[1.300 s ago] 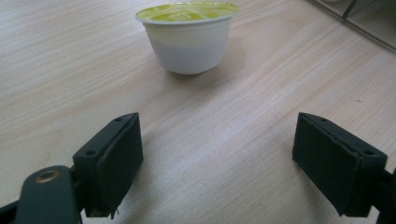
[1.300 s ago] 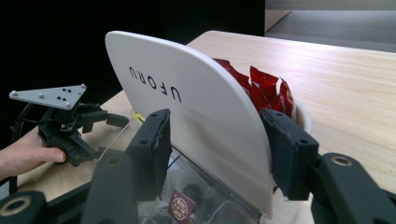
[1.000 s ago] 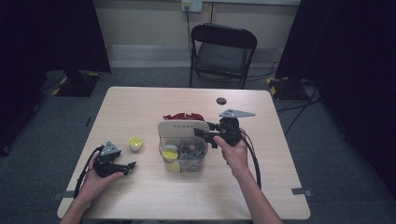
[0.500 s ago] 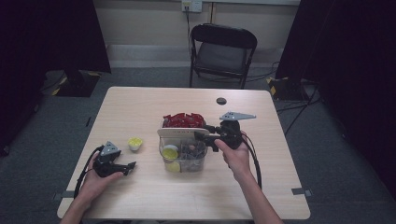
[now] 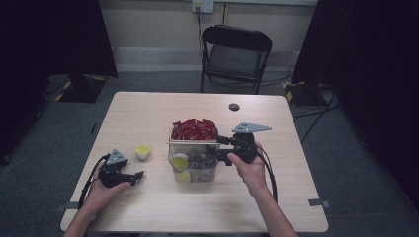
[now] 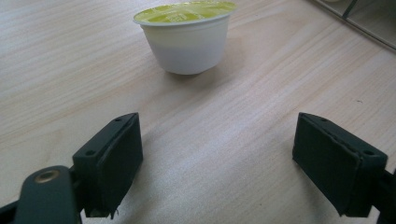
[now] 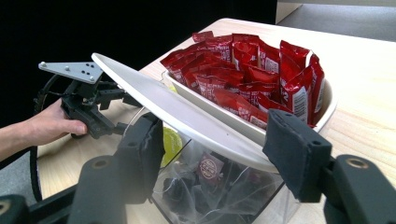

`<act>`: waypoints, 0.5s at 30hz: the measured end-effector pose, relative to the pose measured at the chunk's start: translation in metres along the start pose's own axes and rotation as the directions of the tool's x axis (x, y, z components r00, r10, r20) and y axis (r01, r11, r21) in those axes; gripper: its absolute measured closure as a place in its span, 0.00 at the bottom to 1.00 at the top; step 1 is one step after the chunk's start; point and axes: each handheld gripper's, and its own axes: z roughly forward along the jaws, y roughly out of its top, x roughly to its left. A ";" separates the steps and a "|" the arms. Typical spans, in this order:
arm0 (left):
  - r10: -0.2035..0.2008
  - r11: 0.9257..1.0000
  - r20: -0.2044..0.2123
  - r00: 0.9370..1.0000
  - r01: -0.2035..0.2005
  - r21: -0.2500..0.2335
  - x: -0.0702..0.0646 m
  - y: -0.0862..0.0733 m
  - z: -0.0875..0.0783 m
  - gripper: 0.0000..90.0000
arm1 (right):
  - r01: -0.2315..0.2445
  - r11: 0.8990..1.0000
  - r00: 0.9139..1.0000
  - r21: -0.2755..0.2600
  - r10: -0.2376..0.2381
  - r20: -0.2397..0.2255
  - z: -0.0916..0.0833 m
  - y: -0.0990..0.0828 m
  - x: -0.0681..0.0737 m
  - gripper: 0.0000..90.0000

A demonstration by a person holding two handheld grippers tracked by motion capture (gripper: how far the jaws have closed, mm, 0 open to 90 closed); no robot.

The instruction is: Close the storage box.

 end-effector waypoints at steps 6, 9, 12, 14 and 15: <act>-0.002 1.000 -0.002 1.000 0.002 0.002 0.000 0.000 0.000 0.17 | 0.003 1.000 1.000 -0.006 -0.003 0.013 -0.002 -0.003 0.005 0.36; -0.002 1.000 -0.002 1.000 0.002 0.003 0.000 0.000 0.000 0.17 | 0.003 1.000 1.000 -0.005 -0.003 0.028 -0.003 -0.006 0.007 0.32; -0.002 1.000 -0.002 1.000 0.002 0.003 0.000 0.000 0.000 0.17 | 0.004 1.000 0.999 -0.003 -0.004 0.052 -0.004 -0.008 0.008 0.27; -0.002 1.000 -0.003 1.000 0.002 0.003 0.000 0.000 0.000 0.17 | -0.008 1.000 0.998 0.012 0.007 0.068 -0.004 -0.011 0.007 0.23; -0.002 1.000 -0.002 1.000 0.002 0.003 0.000 0.000 0.000 0.17 | -0.016 1.000 0.997 0.015 0.015 0.070 -0.003 -0.013 0.005 0.23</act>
